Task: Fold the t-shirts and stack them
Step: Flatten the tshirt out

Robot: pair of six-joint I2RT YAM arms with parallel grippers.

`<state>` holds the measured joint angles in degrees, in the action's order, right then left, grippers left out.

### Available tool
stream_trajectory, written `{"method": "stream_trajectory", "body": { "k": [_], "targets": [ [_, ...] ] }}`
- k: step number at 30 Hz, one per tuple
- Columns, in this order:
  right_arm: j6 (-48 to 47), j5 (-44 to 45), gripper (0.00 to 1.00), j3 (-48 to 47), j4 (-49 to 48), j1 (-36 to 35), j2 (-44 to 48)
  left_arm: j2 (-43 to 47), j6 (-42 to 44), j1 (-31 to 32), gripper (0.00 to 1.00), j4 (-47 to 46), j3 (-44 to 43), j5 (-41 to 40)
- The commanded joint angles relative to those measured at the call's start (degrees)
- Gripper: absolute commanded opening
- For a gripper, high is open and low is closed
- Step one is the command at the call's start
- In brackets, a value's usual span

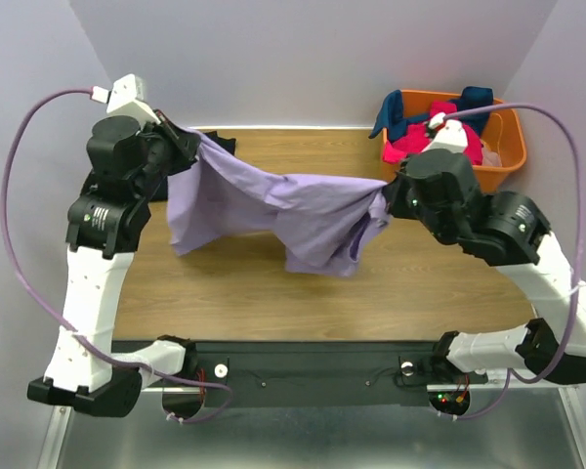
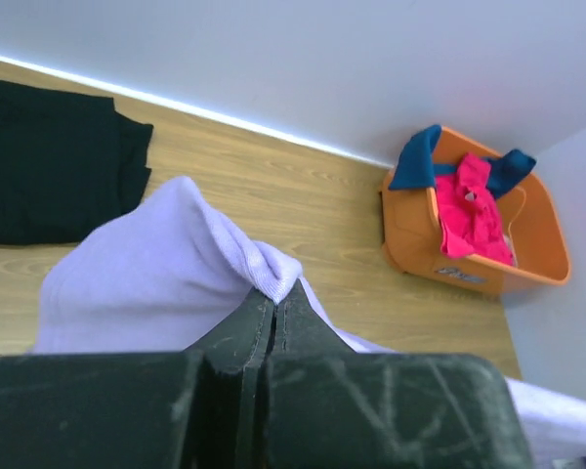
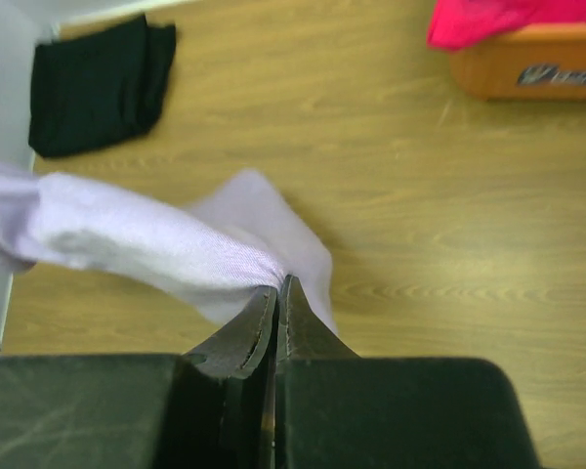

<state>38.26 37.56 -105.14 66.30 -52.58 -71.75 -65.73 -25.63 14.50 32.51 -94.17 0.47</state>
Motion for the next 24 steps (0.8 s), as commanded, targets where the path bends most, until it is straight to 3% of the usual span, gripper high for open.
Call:
{"method": "stream_trajectory", "body": {
  "k": [1,3,5,9,11,12,14,16,19,24],
  "targets": [
    [-3.1,8.66,0.0,-1.92,-0.81,-0.16,0.91,-1.58,-0.48,-0.18,0.0,7.48,-0.5,-1.36],
    [-4.77,14.44,0.01,3.07,-3.62,0.1,0.47,-3.51,0.48,-0.26,0.0,4.6,6.06,1.98],
    [-5.3,14.64,0.01,8.24,-6.42,2.99,0.12,-7.19,1.36,-0.26,0.0,1.6,10.74,4.08],
    [-8.02,-1.23,0.01,25.21,-21.88,23.86,0.2,-17.45,3.73,-0.26,0.0,-3.93,16.21,5.6],
    [-8.03,-9.47,0.05,29.98,-28.91,29.61,-1.72,-21.26,5.31,-0.26,0.05,-5.96,16.56,2.71],
    [-7.85,-11.79,0.3,31.82,-29.82,33.64,-5.91,-24.84,6.89,-0.26,0.09,-6.4,15.35,1.48],
    [-7.94,-15.4,0.69,30.71,-30.01,35.08,-10.23,-28.03,8.48,-0.35,0.17,-4.66,12.54,-0.2],
    [-8.9,-19.34,0.94,28.6,-29.92,35.17,-12.71,-30.15,9.89,-0.35,0.2,-3.07,9.18,-3.19],
    [-10.04,-23.04,0.98,29.29,-30.18,35.09,-10.88,-27.61,10.42,-0.35,0.22,-4.47,11.19,-4.07],
    [-9.18,-35.87,0.89,36.05,-30.09,32.55,-6.75,-21.56,9.99,-0.35,0.23,-7.72,21.63,-5.13]
  ]
}}
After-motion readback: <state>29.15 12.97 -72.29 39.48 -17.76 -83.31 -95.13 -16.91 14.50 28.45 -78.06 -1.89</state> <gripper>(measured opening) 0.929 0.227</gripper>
